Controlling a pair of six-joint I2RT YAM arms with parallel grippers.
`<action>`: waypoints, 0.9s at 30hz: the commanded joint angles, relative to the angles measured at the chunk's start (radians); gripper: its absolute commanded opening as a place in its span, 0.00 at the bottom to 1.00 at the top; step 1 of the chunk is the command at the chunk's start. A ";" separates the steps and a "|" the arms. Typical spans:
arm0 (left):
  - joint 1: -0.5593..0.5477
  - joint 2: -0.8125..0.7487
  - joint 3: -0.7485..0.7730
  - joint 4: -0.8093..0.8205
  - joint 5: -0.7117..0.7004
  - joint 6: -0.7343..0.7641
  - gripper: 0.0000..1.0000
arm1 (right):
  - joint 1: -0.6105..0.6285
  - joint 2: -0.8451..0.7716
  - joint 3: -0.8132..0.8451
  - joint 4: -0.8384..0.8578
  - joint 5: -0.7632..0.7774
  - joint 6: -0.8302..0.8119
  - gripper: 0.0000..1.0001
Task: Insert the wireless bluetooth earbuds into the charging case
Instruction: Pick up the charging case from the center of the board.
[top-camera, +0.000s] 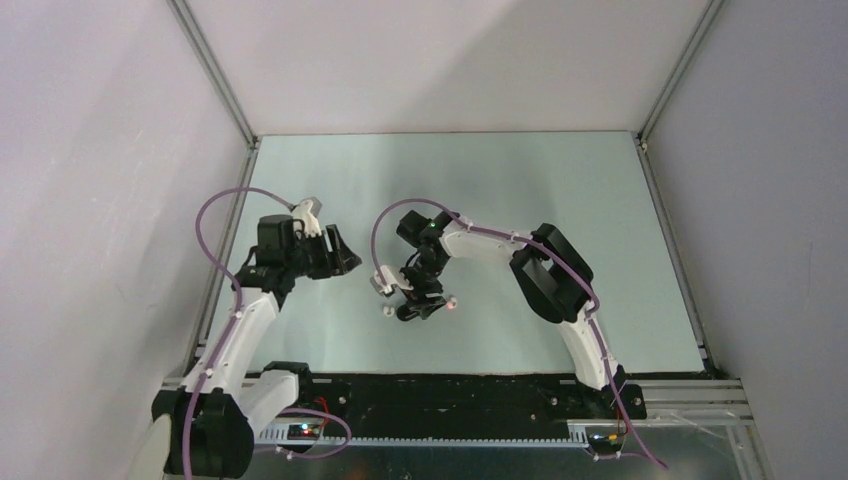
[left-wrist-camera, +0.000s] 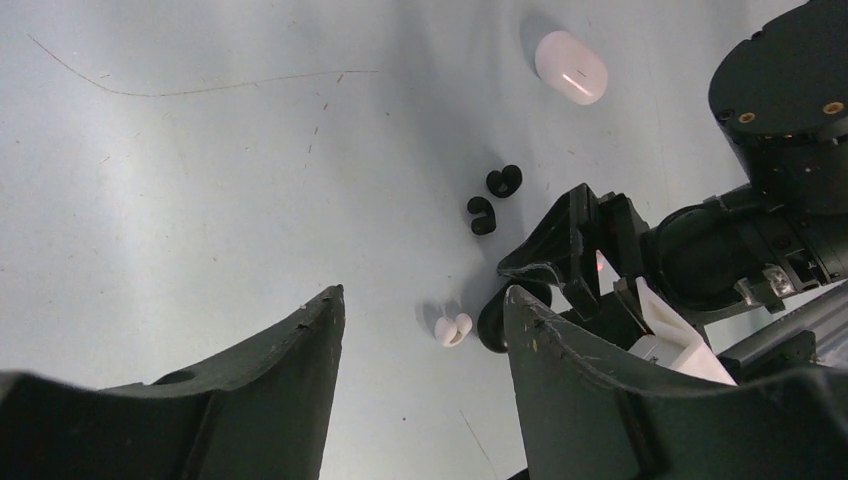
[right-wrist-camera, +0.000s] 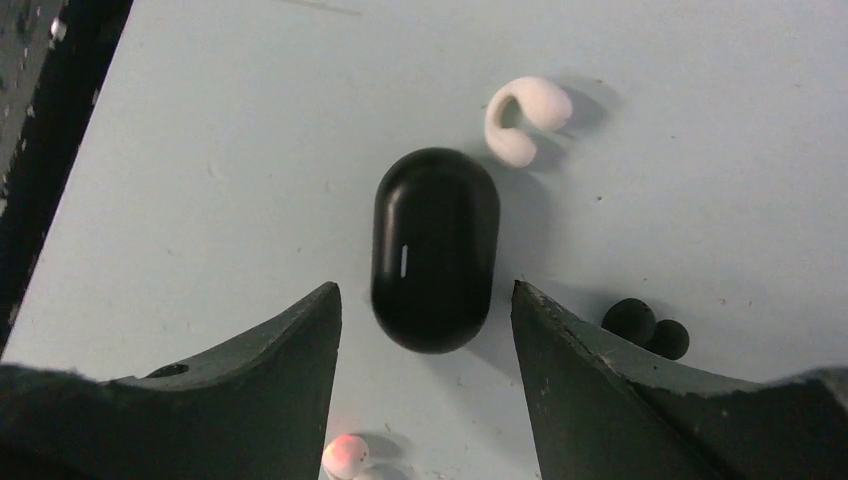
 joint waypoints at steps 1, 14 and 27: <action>0.008 0.007 0.017 0.035 -0.037 -0.022 0.65 | 0.009 -0.039 -0.022 0.108 -0.031 0.215 0.66; 0.008 0.073 0.068 0.035 -0.052 -0.028 0.65 | 0.016 -0.107 -0.184 0.285 0.054 0.283 0.57; -0.051 0.272 0.288 0.198 0.123 -0.107 0.67 | -0.111 -0.337 -0.053 0.236 0.066 0.224 0.28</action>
